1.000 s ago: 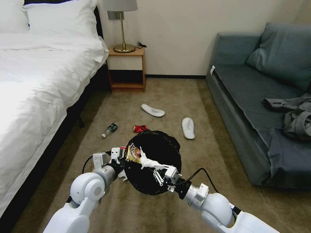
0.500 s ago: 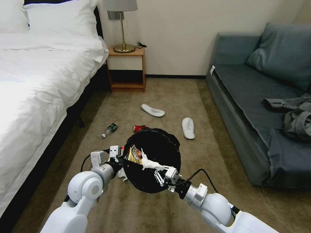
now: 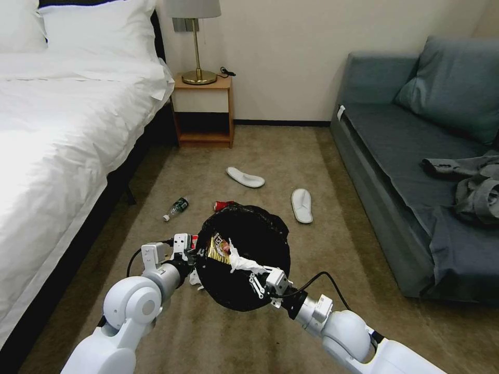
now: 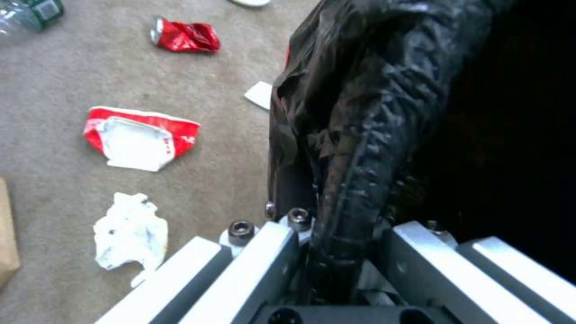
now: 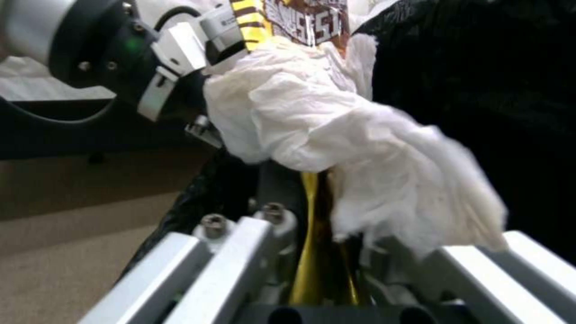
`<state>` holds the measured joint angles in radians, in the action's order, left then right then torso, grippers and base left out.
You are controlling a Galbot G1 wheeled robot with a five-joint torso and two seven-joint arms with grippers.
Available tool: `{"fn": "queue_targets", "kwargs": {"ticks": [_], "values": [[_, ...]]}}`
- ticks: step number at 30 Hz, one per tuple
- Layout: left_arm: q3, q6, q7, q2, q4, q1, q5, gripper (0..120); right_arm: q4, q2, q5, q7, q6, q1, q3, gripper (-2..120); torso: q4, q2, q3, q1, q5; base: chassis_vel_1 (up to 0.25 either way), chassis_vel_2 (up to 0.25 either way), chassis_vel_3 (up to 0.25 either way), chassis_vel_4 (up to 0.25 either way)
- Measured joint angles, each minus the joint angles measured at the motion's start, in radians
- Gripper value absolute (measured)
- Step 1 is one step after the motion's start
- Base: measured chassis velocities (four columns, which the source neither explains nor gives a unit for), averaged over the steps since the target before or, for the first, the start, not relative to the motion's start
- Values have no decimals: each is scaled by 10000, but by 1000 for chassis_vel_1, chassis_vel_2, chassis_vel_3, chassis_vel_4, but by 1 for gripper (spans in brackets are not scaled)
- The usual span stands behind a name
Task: Pick up the trash bin, then pick up the garbage on the floor and place it into the trash bin.
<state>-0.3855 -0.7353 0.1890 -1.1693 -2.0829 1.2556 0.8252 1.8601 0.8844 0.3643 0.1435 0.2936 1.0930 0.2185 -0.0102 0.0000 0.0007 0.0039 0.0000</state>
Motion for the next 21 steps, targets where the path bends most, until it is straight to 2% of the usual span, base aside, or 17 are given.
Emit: {"fn": "queue_targets", "kwargs": {"ticks": [2,4,5,6,8,10,11,12,14,15,16,17,19,21], "values": [[14,0,-96,0,-48,53,-23,0,1,2,-2,-29,-13,-1,0,19,0,0,0,0,0,0,0,0,0],[26,0,-295,5,-160,165,-103,0,19,2,-3,-92,-52,-4,0,30,0,0,0,0,0,0,0,0,0],[26,0,-295,5,-160,165,-103,0,19,2,-3,-92,-52,-4,0,30,0,0,0,0,0,0,0,0,0],[16,0,-390,19,-192,185,-156,0,27,-2,-3,-114,-67,-6,1,37,0,0,0,0,0,0,0,0,0],[-1,0,-448,25,-195,186,-180,0,28,-4,-2,-120,-71,-7,1,40,0,0,0,0,0,0,0,0,0],[-37,0,-537,52,-196,187,-200,0,28,-6,-3,-139,-80,-5,1,51,0,0,0,0,0,0,0,0,0],[-37,0,-537,52,-196,187,-200,0,28,-6,-3,-139,-80,-5,1,51,0,0,0,0,0,0,0,0,0],[-38,0,-545,62,-196,187,-214,0,25,-6,-4,-151,-82,-2,1,60,0,0,0,0,0,0,0,0,0],[-36,0,-546,62,-195,185,-223,0,24,-6,-4,-155,-83,-2,1,62,0,0,0,0,0,0,0,0,0],[-13,0,-549,48,-161,157,-249,0,20,-8,-3,-178,-87,-7,1,70,0,0,0,0,0,0,0,0,0],[-13,0,-549,48,-161,157,-249,0,20,-8,-3,-178,-87,-7,1,70,0,0,0,0,0,0,0,0,0],[2,0,-548,33,-130,128,-265,0,16,-12,-1,-188,-88,-18,-3,77,0,0,0,0,0,0,0,0,0],[7,0,-548,25,-114,114,-270,0,14,-17,0,-191,-89,-27,-8,80,0,0,0,0,0,0,0,0,0],[13,0,-548,17,-76,97,-283,0,14,-37,16,-213,-92,-53,-29,92,0,0,0,0,0,0,0,0,0]]}}
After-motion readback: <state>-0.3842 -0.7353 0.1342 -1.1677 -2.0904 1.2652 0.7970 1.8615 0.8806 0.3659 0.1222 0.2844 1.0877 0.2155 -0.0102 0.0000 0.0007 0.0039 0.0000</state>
